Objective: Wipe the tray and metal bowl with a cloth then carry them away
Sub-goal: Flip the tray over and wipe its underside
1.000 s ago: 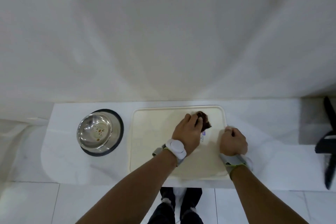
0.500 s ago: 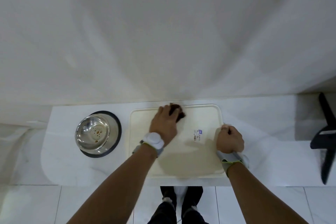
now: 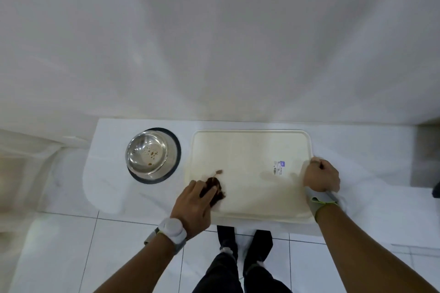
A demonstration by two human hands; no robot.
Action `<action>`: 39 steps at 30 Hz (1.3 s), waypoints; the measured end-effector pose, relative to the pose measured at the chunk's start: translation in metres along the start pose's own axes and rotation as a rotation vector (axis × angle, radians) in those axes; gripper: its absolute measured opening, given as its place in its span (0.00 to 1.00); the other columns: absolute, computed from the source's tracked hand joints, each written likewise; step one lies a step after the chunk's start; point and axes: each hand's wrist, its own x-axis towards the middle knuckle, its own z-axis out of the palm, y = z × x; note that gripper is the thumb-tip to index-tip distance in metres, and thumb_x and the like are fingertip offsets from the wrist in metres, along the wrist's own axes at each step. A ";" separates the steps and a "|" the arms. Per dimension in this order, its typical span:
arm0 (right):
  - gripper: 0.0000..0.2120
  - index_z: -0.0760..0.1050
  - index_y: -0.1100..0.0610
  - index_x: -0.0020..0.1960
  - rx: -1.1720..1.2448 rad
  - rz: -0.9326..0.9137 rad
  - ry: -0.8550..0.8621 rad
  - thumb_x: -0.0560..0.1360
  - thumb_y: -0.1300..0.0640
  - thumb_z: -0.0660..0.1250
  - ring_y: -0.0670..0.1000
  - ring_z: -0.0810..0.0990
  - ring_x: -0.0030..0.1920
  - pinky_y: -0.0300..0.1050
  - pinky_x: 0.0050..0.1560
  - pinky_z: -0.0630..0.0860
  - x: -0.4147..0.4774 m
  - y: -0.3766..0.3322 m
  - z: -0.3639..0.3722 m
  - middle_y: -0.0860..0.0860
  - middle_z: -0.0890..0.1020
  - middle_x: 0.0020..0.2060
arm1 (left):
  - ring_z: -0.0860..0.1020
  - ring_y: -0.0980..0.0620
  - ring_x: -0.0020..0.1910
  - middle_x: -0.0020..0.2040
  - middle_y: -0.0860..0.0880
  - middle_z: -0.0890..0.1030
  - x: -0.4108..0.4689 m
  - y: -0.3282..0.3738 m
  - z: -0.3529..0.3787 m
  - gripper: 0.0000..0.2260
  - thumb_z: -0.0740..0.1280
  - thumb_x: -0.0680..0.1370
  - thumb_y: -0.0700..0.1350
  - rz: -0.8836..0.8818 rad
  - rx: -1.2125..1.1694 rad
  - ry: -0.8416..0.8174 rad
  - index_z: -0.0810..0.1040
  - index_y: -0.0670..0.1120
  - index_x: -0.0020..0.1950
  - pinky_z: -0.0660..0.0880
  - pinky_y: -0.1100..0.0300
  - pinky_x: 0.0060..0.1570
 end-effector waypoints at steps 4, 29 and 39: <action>0.14 0.80 0.57 0.56 0.014 0.002 0.025 0.77 0.54 0.59 0.65 0.78 0.54 0.51 0.55 0.73 -0.003 0.002 0.002 0.61 0.82 0.54 | 0.73 0.41 0.41 0.46 0.41 0.77 0.015 -0.009 -0.007 0.15 0.63 0.74 0.39 -0.061 0.024 -0.011 0.80 0.42 0.58 0.76 0.51 0.35; 0.17 0.81 0.53 0.54 0.144 0.049 -0.017 0.75 0.47 0.60 0.62 0.80 0.52 0.54 0.56 0.77 0.001 0.008 0.001 0.57 0.84 0.51 | 0.70 0.44 0.44 0.48 0.43 0.76 0.068 0.133 0.043 0.18 0.59 0.70 0.37 0.456 -0.048 -0.152 0.77 0.42 0.59 0.68 0.54 0.43; 0.15 0.82 0.55 0.51 0.184 0.051 -0.003 0.75 0.50 0.61 0.61 0.80 0.48 0.50 0.51 0.77 0.000 0.007 0.000 0.57 0.84 0.46 | 0.74 0.40 0.42 0.47 0.38 0.79 0.044 0.039 0.018 0.17 0.64 0.70 0.36 0.312 -0.043 -0.074 0.81 0.39 0.57 0.76 0.50 0.40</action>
